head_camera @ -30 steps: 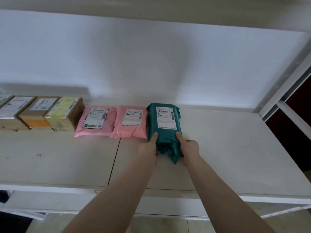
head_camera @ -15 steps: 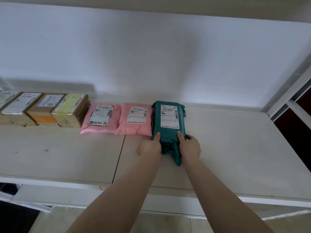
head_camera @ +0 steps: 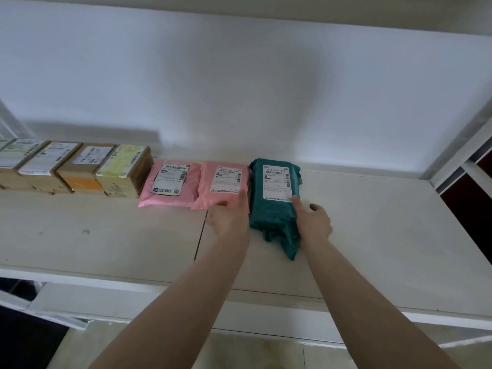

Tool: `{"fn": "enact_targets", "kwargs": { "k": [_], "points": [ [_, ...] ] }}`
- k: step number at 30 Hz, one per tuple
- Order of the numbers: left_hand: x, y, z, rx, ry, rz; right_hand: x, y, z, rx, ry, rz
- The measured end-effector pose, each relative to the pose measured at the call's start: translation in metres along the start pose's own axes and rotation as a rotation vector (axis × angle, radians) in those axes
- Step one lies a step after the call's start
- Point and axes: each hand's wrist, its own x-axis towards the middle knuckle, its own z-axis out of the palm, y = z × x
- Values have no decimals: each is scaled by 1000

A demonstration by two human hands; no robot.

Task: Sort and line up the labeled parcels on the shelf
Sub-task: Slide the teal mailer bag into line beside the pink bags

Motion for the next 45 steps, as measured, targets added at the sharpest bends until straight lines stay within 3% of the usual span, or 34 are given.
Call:
{"fn": "enact_targets", "kwargs": {
  "k": [2,5,11,16,28,32,37,41,45],
  "points": [
    [13,21,-19,60,124,128,3,-7,2,1,-11,-32],
    [43,45,-51,343,315,250,8,-14,10,32,-41,-25],
    [99,50,-68,868,115,399,9,-15,22,-3,-47,-18],
    [125,44,-73,1036,-46,282,7,-16,30,-29,-40,-82],
    [133,38,-79,1032,-53,385,-1,-24,39,-69,-41,-100],
    [128,47,-85,940,-11,444,-6,-37,31,-194,23,-75],
    [121,66,-119,769,126,593,-29,-86,40,-167,114,-311],
    [130,76,-164,695,244,572,-70,-126,83,-6,-108,-484],
    [161,81,-235,656,329,467,-127,-152,140,57,-410,-425]
  ]
}}
